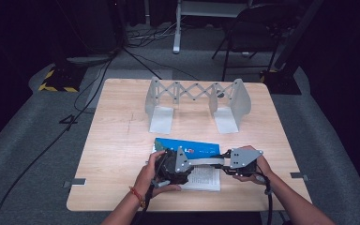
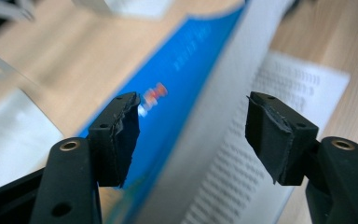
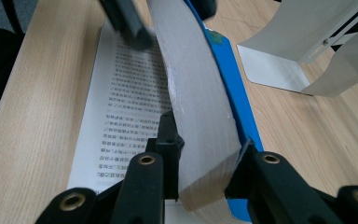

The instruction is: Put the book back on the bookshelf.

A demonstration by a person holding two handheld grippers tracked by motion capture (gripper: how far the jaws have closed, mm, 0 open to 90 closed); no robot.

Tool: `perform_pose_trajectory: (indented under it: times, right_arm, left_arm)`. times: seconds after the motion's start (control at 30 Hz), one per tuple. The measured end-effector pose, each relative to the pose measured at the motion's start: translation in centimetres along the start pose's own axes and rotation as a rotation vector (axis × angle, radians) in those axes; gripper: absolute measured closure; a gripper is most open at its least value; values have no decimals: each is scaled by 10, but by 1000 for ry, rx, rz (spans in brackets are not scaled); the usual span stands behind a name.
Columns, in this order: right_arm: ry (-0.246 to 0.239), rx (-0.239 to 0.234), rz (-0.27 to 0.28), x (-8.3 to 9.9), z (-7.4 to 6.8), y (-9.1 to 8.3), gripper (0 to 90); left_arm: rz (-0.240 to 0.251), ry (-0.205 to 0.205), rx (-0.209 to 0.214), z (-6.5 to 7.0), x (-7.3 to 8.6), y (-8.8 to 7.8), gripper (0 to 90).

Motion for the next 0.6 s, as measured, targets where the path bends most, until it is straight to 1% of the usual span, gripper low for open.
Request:
perform_pose_trajectory:
  times: [0.03, 0.07, 0.1, 0.17, 0.2, 0.23, 0.27, 0.33, 0.4, 0.47, 0.5, 0.53, 0.57, 0.6]
  right_arm:
    - [0, 0, 0, 0, 0, 0, 731]
    - [-3, 1, 1, 0, 0, 0, 731]
    - [-1, 1, 0, 0, -1, 0, 731]
    - [-1, 1, -1, 0, -1, 0, 730]
    - [0, 0, -2, 0, -1, 1, 729]
    - [-8, -4, -11, 0, -2, 1, 728]
    - [-13, -3, -16, -1, -2, 2, 727]
    - [-10, -3, -22, -1, -3, 3, 726]
    - [-13, -2, -23, -2, -3, 3, 726]
    - [-15, 0, -29, -3, -4, 4, 726]
    - [-17, 1, -30, -3, -4, 4, 725]
    - [-18, 2, -35, -4, -5, 5, 725]
    - [-23, 3, -42, -4, -6, 6, 723]
    - [-23, 3, -42, -4, -6, 6, 723]
  left_arm:
    - [8, -12, 3, -2, -1, -2, 313]
    - [17, -24, 26, -5, -1, -4, 314]
    - [12, -29, 31, -6, 1, -3, 310]
    - [-12, -24, 43, -4, 4, 3, 298]
    - [-38, 2, 48, -1, 6, 7, 283]
    - [-55, 9, 50, 0, 6, 10, 276]
    - [-64, 4, 55, 0, 7, 12, 274]
    - [-69, -1, 48, 0, 7, 14, 282]
    - [-90, -6, 45, -1, 8, 19, 289]
    - [-117, -3, 42, 0, 10, 25, 317]
    - [-143, 3, 39, 1, 11, 29, 333]
    - [-154, 20, 53, 2, 12, 31, 366]
    - [-164, 27, 67, 4, 12, 31, 444]
    - [-164, 27, 67, 4, 12, 31, 492]
Point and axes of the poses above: each handheld gripper's, and its own axes: y roughly forward along the jaws, x roughly out of its underside, z roughly to its right, the point moved 1 cm from there along y, roughly forward along the jaws, and after that the axes turned 11 degrees about y, right-handed, at the moved point
